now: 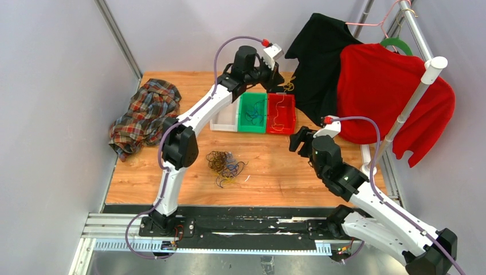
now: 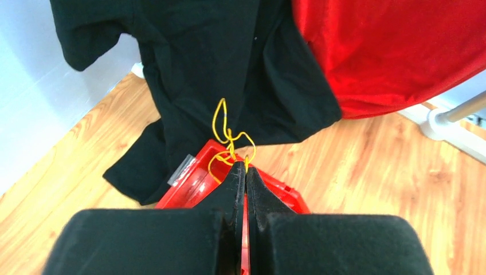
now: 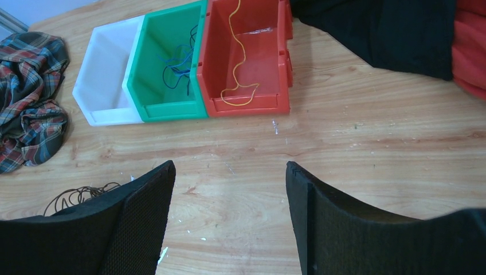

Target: Untangle the cables

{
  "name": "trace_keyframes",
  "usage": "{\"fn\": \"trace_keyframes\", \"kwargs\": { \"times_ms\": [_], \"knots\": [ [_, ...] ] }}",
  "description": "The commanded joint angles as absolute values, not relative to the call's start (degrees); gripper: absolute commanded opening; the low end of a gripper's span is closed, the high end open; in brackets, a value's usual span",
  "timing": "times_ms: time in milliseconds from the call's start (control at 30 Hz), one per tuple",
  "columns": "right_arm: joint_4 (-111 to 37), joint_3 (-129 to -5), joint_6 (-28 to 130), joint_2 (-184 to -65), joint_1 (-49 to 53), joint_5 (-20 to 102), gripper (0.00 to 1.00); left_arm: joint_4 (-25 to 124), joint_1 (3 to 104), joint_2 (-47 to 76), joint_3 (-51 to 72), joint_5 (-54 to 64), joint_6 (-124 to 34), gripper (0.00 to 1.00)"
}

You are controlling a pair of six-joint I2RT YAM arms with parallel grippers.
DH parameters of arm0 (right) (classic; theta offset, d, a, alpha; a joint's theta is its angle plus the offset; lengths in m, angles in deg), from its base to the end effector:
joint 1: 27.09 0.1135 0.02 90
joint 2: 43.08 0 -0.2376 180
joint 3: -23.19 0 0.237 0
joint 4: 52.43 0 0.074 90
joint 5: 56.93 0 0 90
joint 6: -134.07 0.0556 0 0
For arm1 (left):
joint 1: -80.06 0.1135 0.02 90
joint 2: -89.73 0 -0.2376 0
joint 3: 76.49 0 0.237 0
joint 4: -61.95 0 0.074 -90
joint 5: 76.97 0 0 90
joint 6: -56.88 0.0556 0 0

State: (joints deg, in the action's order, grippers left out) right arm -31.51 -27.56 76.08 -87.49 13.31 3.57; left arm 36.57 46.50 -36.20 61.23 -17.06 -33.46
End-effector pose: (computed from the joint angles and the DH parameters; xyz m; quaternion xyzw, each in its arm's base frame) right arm 0.1733 0.1115 0.2751 0.0993 0.7744 0.1869 0.5963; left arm 0.4097 -0.3052 0.3256 0.3708 0.6813 -0.3692 0.5119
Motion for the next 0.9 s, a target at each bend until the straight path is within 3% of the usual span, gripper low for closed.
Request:
{"fn": "trace_keyframes", "kwargs": {
  "times_ms": [0, 500, 733, 867],
  "knots": [
    [-32.4, -26.6, 75.4, -86.3, 12.2, 4.2, 0.70, 41.7, 45.7, -36.6, 59.1, -13.7, -29.9, 0.00],
    [-30.4, -28.4, 74.3, -86.1, 11.2, 4.3, 0.70, 29.8, 41.2, -36.8, 52.0, -5.4, -17.2, 0.01],
    [-29.4, -29.9, 73.4, -86.4, 10.8, 4.6, 0.71, 24.1, 40.7, -36.5, 56.0, -1.5, -17.3, 0.51],
    [-28.5, -31.2, 73.0, -87.3, 10.6, 4.9, 0.71, 18.6, 40.7, -32.1, 54.7, 0.5, -15.0, 0.62]
  ]
}}
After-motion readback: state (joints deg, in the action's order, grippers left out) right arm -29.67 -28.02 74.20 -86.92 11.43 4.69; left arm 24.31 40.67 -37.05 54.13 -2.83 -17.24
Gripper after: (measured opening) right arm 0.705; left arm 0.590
